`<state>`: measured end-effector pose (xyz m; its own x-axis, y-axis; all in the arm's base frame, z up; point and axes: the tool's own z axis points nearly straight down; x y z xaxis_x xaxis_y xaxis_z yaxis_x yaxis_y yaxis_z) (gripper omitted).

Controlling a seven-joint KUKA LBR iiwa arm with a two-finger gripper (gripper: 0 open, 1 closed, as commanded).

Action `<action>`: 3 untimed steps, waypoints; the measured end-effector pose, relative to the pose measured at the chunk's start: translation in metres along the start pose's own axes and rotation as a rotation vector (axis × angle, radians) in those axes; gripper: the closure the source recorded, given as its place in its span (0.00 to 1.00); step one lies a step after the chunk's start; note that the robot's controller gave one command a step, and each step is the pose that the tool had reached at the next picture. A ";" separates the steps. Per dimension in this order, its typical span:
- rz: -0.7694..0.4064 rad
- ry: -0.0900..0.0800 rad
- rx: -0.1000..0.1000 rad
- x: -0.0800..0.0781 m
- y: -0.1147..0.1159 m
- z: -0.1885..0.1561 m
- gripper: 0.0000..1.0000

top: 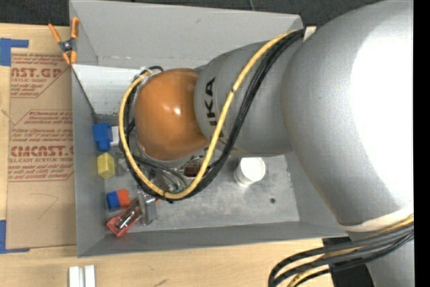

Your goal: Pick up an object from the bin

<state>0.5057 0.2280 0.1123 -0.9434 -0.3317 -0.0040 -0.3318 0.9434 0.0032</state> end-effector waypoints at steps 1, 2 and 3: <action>-0.232 -0.004 0.002 0.000 0.001 0.029 0.00; -0.185 -0.010 0.002 0.012 0.003 0.040 0.00; -0.383 -0.005 0.001 0.003 0.018 0.043 1.00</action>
Offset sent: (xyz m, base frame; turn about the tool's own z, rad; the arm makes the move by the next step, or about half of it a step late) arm -0.0196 -0.0013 -0.0423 -0.1709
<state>0.4974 0.2442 0.0694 -0.7510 -0.6602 -0.0094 -0.6602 0.7511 0.0000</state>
